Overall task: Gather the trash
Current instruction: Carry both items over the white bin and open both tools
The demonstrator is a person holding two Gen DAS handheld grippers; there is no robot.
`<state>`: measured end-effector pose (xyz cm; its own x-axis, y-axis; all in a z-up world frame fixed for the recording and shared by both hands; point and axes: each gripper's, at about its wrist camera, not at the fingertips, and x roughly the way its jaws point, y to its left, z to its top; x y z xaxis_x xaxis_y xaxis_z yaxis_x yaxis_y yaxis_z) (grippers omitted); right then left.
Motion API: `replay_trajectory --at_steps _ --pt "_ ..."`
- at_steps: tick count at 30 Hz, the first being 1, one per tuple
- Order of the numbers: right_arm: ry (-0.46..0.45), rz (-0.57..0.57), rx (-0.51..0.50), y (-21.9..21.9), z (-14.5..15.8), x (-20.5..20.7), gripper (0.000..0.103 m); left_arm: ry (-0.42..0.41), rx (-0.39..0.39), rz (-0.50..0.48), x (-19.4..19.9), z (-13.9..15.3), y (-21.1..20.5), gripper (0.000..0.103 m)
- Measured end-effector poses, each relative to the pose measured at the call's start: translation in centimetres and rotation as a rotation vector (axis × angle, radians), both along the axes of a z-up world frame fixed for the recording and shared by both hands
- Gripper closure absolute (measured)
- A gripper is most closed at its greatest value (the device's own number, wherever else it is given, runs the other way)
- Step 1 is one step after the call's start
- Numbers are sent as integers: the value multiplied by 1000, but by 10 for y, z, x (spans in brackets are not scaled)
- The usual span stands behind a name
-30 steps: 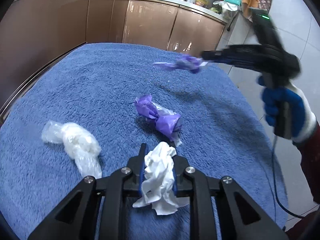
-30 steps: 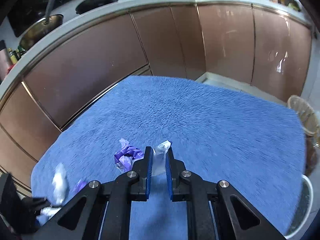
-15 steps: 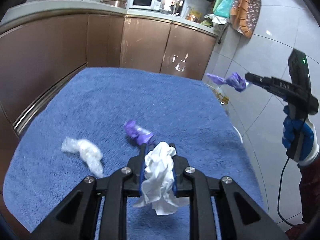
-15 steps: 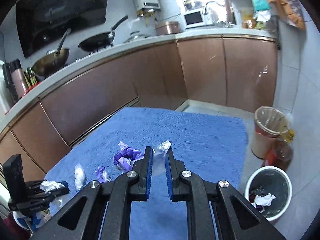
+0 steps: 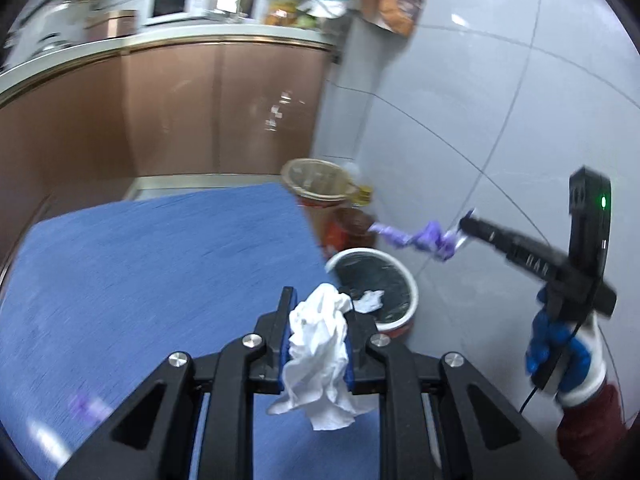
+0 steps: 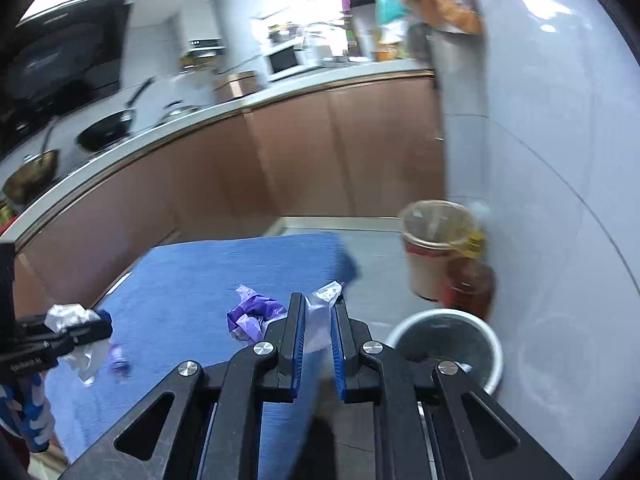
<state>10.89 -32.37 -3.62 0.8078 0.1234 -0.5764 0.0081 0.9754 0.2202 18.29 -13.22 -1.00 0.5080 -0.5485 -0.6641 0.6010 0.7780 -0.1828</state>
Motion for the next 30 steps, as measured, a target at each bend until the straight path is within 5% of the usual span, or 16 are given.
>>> replay_trajectory --at_steps 9,16,26,30 --pt "99 -195 -35 -74 -60 27 91 137 33 -114 86 -49 -169 84" --pt "190 -269 -64 -111 -113 61 90 247 103 -142 141 -114 -251 82" --pt "276 -298 -22 -142 -183 85 81 309 142 -144 166 -160 -282 58" --pt "301 -301 -18 -141 -195 86 66 313 128 -134 166 -159 -274 58"
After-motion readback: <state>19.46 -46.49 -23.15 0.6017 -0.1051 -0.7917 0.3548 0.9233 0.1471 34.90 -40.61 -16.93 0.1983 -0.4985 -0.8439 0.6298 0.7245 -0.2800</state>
